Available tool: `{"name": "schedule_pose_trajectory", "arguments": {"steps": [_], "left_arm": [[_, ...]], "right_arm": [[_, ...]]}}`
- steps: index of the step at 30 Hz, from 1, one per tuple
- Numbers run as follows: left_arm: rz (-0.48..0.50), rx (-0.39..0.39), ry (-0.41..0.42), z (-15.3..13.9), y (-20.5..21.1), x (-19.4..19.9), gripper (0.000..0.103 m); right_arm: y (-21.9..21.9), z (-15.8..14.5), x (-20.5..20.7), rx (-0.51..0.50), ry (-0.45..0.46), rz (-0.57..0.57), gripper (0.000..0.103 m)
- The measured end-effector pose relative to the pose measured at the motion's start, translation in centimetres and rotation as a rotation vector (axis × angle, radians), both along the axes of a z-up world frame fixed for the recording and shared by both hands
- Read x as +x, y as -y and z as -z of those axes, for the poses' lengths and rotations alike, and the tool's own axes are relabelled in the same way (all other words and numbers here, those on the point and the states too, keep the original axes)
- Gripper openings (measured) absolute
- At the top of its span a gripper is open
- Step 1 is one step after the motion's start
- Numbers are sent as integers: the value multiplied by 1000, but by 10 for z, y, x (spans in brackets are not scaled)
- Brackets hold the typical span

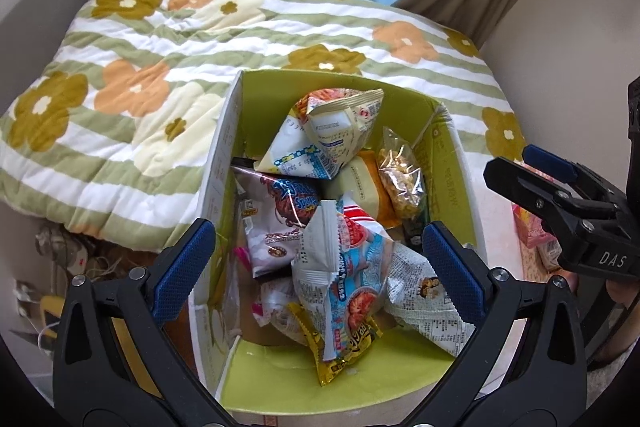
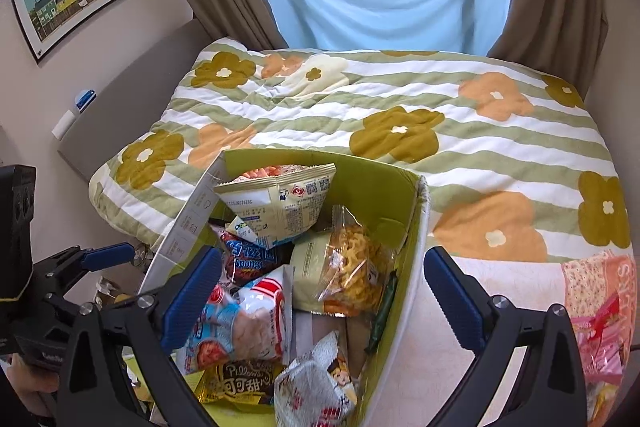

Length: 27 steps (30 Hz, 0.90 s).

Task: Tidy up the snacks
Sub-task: 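Grasp a pink striped bag with the left tool while the right tool grasps a gold barbecue bag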

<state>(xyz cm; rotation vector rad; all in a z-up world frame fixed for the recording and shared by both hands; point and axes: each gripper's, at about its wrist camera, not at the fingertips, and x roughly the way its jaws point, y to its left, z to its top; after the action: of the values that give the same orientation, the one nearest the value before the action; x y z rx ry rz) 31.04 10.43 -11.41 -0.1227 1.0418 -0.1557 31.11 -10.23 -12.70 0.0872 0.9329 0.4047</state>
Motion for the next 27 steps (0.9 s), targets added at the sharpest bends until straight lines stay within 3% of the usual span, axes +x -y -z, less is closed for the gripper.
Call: {"name": "schedule_pose_trajectory", "arguments": {"steps": [9,11,15,21,27], "left_arm": [[36,-106,18,-14,32,-11,102],[54,-96,20,-16,46,-12,102],[124,-60,35,-22,94,-20,103],[203,-109,28,-25,182,-28,103],[293,-158,-79,1,287,-26,102]], "right_arm": [[37,-14,-43,-27,3,78,101],[53,-15,-53,-35,0,97,101],[91,-15,-72,-23,5,148,101],[169,-20,-106,-24,30,212,101],[254,-8,-134,-81,11,273,101]]}}
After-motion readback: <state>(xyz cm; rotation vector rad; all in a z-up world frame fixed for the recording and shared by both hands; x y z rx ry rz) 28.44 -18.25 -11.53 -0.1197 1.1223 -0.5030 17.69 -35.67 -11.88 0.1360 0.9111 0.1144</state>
